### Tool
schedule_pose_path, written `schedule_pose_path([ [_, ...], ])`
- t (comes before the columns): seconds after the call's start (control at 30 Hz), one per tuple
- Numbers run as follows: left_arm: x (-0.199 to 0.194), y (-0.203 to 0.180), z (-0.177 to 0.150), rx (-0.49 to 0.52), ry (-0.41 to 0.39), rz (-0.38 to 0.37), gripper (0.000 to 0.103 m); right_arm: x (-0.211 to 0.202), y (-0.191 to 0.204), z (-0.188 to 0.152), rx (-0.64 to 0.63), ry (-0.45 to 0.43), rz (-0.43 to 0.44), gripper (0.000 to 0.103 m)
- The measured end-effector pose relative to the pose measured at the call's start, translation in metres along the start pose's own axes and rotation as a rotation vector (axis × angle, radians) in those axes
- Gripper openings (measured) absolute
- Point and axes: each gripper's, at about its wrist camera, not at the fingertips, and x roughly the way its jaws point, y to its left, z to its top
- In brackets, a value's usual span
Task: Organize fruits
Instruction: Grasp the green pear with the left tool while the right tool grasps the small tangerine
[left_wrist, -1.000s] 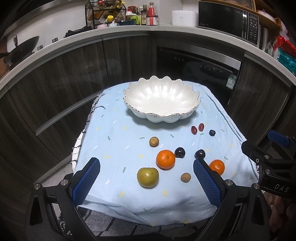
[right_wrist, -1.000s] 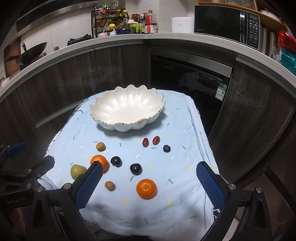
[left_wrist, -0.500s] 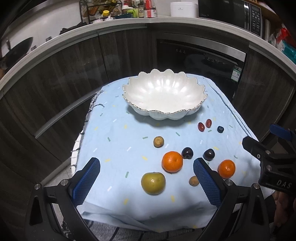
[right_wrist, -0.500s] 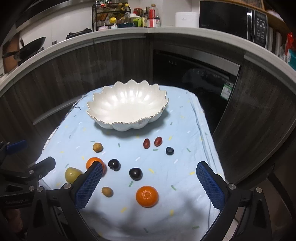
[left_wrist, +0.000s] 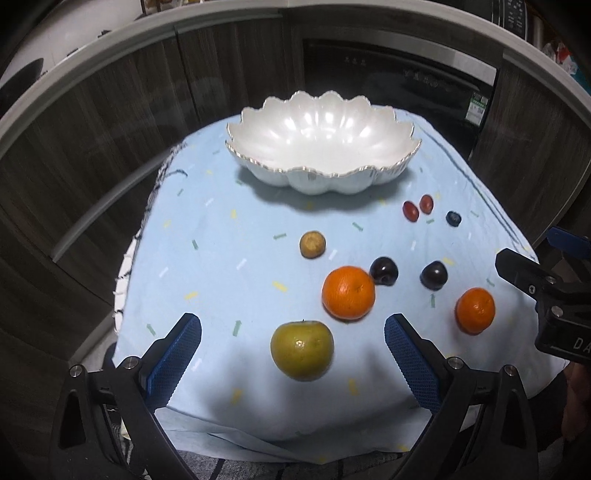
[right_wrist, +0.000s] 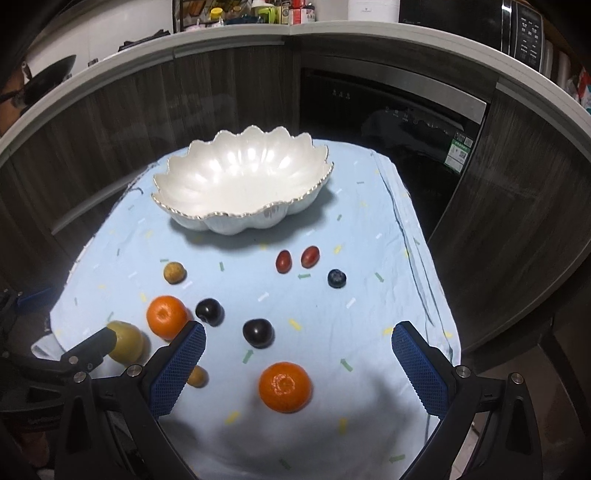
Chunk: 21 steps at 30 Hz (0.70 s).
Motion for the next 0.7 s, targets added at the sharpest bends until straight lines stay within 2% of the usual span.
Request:
schedule_pose_path([
  [0.13, 0.012, 0.002, -0.003, -0.010, 0.029, -0.009, 0.100, 0.009, 0.002, -0.005, -0.013, 0.023, -0.003, 0.102],
  [0.2, 0.018, 0.003, -0.004, -0.014, 0.041, -0.013, 0.097, 0.013, 0.004, -0.007, -0.020, 0.031, -0.001, 0.102],
  [0.33, 0.031, 0.002, -0.008, -0.020, 0.075, -0.053, 0.086, 0.022, 0.006, -0.014, -0.031, 0.042, -0.008, 0.096],
  [0.7, 0.044, 0.006, -0.015, -0.049, 0.114, -0.057, 0.082, 0.046, 0.009, -0.028, -0.033, 0.128, 0.012, 0.080],
])
